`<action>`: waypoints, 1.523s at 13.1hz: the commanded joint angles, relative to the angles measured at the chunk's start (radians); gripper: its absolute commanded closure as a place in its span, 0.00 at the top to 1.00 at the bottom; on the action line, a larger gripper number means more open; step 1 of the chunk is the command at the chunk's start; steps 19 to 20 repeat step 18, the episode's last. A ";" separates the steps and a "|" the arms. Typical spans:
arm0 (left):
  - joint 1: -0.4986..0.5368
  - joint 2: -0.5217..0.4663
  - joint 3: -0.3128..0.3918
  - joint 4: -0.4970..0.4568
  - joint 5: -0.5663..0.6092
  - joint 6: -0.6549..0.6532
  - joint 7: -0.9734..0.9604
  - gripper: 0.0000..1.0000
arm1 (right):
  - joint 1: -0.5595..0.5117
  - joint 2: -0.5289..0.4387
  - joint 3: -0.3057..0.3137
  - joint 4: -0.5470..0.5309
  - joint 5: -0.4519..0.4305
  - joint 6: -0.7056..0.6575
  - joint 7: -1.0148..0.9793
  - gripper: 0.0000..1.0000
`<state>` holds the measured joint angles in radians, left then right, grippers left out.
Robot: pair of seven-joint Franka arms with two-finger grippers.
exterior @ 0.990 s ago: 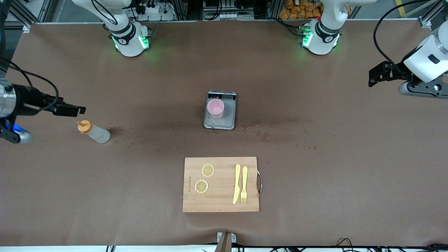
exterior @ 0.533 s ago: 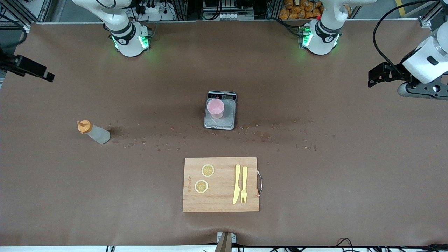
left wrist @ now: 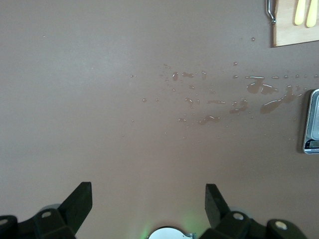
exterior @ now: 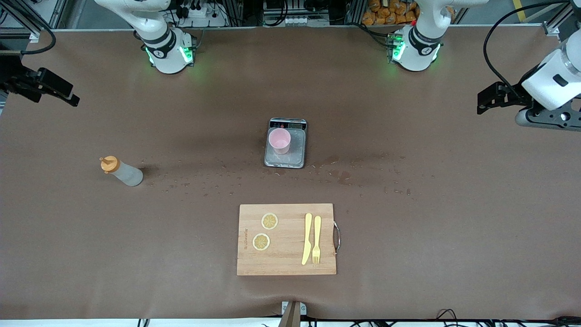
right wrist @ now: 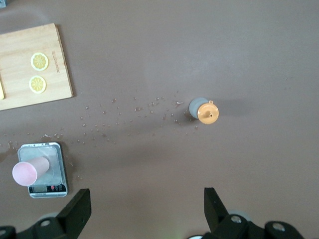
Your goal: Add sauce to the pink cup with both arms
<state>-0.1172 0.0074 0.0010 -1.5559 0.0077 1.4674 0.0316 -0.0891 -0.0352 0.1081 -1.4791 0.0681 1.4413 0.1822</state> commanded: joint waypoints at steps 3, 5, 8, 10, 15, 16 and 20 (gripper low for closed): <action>0.002 0.003 -0.001 0.010 -0.009 -0.007 -0.001 1.00 | -0.029 -0.014 0.021 -0.024 -0.083 0.079 -0.191 1.00; 0.002 0.003 -0.001 0.010 -0.011 -0.004 -0.002 1.00 | -0.029 -0.014 0.022 -0.027 -0.082 0.079 -0.184 1.00; -0.001 0.002 0.001 0.010 -0.006 0.053 -0.006 1.00 | -0.028 -0.005 0.022 -0.030 -0.082 0.077 -0.184 1.00; 0.002 -0.001 -0.001 0.010 -0.006 0.074 -0.001 1.00 | -0.023 -0.005 0.021 -0.030 -0.085 0.074 -0.184 1.00; -0.006 -0.009 -0.001 0.010 -0.006 0.074 0.001 1.00 | -0.020 0.020 0.021 -0.015 -0.094 0.074 -0.181 1.00; -0.006 -0.010 -0.001 0.010 -0.006 0.074 0.001 1.00 | -0.020 0.020 0.021 -0.015 -0.094 0.076 -0.181 1.00; -0.007 -0.010 -0.002 0.010 -0.009 0.071 -0.005 1.00 | -0.015 0.020 0.019 -0.015 -0.096 0.076 -0.181 1.00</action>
